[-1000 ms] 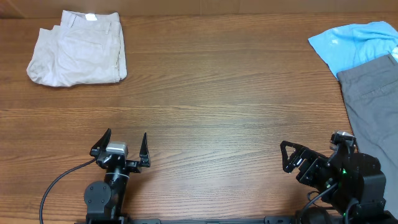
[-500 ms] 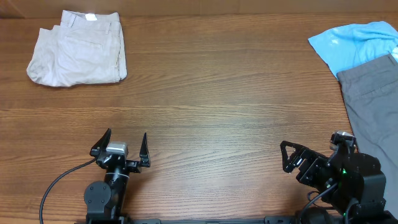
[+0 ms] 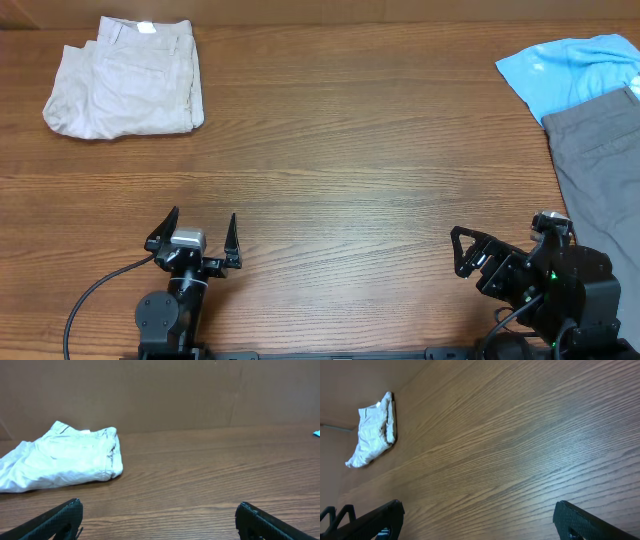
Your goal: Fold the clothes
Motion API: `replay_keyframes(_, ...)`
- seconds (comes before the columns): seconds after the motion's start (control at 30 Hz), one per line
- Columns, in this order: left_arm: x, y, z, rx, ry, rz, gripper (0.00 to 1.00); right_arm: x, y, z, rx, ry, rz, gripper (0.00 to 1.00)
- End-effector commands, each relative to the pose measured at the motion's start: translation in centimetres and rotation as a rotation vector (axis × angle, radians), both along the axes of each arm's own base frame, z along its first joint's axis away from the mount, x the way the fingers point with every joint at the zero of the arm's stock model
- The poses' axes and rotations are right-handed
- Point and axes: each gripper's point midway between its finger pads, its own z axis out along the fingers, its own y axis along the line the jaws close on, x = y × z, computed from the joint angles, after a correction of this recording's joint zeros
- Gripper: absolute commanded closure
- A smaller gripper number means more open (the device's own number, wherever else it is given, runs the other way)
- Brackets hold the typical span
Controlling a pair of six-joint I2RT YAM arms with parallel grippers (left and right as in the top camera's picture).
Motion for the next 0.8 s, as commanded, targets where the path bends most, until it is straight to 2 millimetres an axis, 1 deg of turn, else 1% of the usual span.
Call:
replay_keyframes(0.0, 0.0, 0.0, 0.1, 0.019, -0.01, -0.005, 0.0, 0.0, 0.0, 0.8, 0.003, -0.03, -0.004, 0.0)
replay_keyframes(0.13, 0.0, 0.0, 0.1, 0.019, -0.01, -0.005, 0.0, -0.6, -0.2, 0.8, 0.003, -0.032, -0.005, 0.0)
replay_keyframes(0.23, 0.0, 0.0, 0.1, 0.019, -0.01, -0.005, 0.0, -1.0, -0.3, 1.4, -0.001, -0.077, -0.006, 0.0)
replay_keyframes(0.33, 0.0, 0.0, 0.1, 0.019, -0.01, -0.005, 0.0, -1.6, -1.2, 2.5, -0.017, -0.156, -0.045, 0.0)
replay_keyframes(0.47, 0.0, 0.0, 0.1, 0.019, -0.01, -0.005, 0.0, -2.0, -2.7, 4.6, -0.037, -0.297, -0.116, 0.0)
replay_keyframes(0.57, 0.0, 0.0, 0.1, 0.019, -0.01, -0.005, 0.0, -2.3, -3.4, 5.6, -0.039, -0.389, -0.156, 0.0)
replay_keyframes(0.67, 0.0, 0.0, 0.1, 0.019, -0.01, -0.005, 0.0, -1.9, -3.5, 5.5, -0.03, -0.445, -0.165, 0.0)
replay_keyframes(0.77, 0.0, 0.0, 0.1, 0.019, -0.01, -0.005, 0.0, -1.0, -3.2, 4.6, -0.014, -0.492, -0.159, 0.0)
